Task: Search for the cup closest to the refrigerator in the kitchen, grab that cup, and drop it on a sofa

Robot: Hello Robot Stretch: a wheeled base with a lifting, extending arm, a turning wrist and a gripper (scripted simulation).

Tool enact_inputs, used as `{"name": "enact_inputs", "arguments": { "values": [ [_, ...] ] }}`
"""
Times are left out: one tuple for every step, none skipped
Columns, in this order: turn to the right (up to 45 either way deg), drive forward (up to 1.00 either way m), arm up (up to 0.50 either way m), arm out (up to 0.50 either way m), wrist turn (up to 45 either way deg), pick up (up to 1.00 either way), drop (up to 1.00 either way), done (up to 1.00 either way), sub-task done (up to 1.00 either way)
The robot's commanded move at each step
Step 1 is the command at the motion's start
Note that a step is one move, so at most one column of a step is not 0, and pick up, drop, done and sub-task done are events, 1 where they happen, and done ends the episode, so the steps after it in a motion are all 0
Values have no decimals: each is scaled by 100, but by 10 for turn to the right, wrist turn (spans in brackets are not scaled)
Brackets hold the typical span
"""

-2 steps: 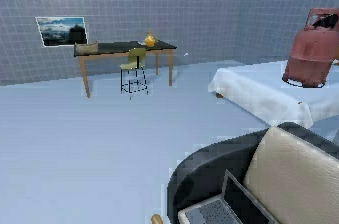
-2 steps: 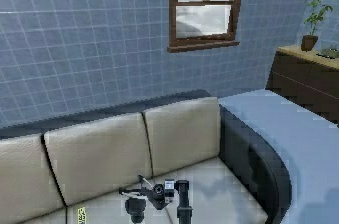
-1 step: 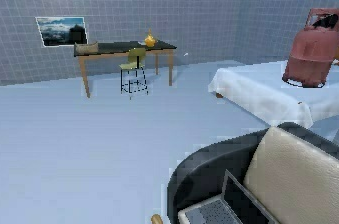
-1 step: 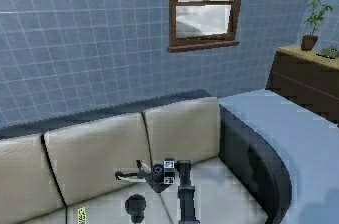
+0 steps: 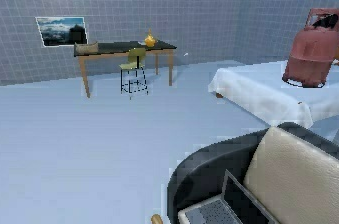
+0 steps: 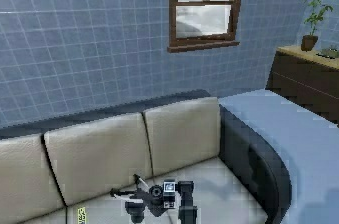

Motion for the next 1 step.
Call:
{"name": "enact_inputs", "arguments": {
  "values": [
    [0, 0, 0, 0, 0, 0, 0, 100, 0]
  ]
}}
